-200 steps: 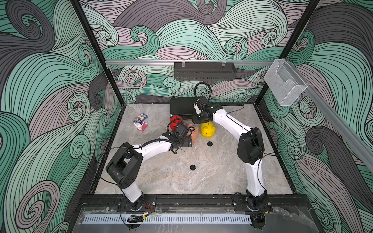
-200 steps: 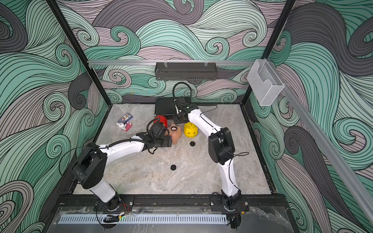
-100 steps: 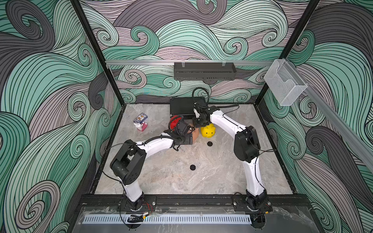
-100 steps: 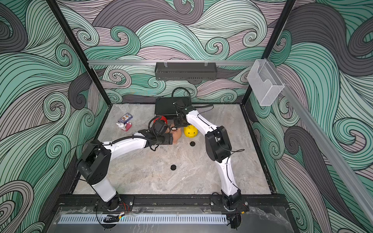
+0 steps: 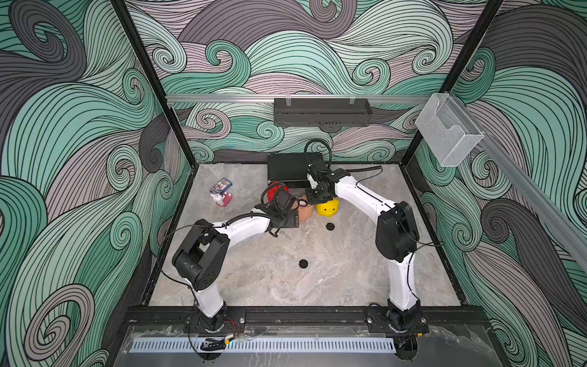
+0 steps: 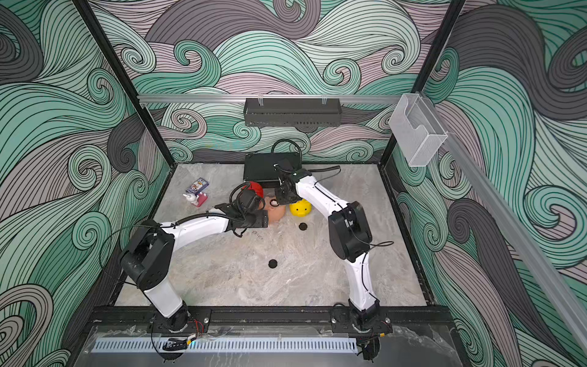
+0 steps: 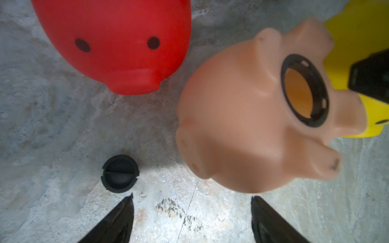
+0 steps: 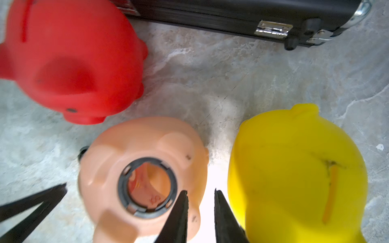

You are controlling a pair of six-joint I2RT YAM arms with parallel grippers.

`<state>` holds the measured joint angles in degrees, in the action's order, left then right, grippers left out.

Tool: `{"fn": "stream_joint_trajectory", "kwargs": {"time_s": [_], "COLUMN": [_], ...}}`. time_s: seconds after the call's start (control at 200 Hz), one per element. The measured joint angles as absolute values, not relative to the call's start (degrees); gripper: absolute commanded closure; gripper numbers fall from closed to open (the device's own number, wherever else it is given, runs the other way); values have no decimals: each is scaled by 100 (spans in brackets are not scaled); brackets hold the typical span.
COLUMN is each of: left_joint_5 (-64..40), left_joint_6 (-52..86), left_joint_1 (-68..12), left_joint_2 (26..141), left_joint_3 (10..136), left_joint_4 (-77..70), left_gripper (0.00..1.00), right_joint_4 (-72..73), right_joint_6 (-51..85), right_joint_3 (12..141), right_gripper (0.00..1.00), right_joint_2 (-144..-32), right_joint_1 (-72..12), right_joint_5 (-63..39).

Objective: Close piggy banks
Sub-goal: Adjust the piggy bank at the center of the board.

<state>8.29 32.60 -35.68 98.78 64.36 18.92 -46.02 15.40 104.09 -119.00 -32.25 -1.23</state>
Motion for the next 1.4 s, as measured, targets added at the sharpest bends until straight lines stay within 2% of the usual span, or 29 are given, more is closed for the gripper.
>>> {"fn": "stream_joint_trajectory", "kwargs": {"time_s": [0.19,0.355,0.64,0.851,0.991,1.401], "left_joint_5": [858,735,412,375,353,320], "left_joint_6": [3236,3258,3363,3363,3363,3341], "left_joint_1": [-3524,-3524,-3524,-3520,-3461,-3301], "left_joint_2": [9668,9306,9242,9485,9620,9894], "left_joint_3": [6361,6125,5867,6136,6230,6418], "left_joint_4": [1984,1962,1938,1944,1955,2069], "left_gripper": [14,20,28,30,32,33], "right_joint_4": [-4713,-4716,-4711,-4777,-4803,-4751], "right_joint_6": [1431,1229,1173,1170,1133,1096], "right_joint_3": [10366,10661,11845,12149,12178,11421], "right_gripper": [74,69,69,70,73,70], "right_joint_2": [-11660,-11690,-12411,-12958,-13133,-12783], "right_joint_1": [-3240,-3234,-3234,-3234,-3234,-3218], "right_joint_5": [-167,-193,-373,-451,-482,-381]}}
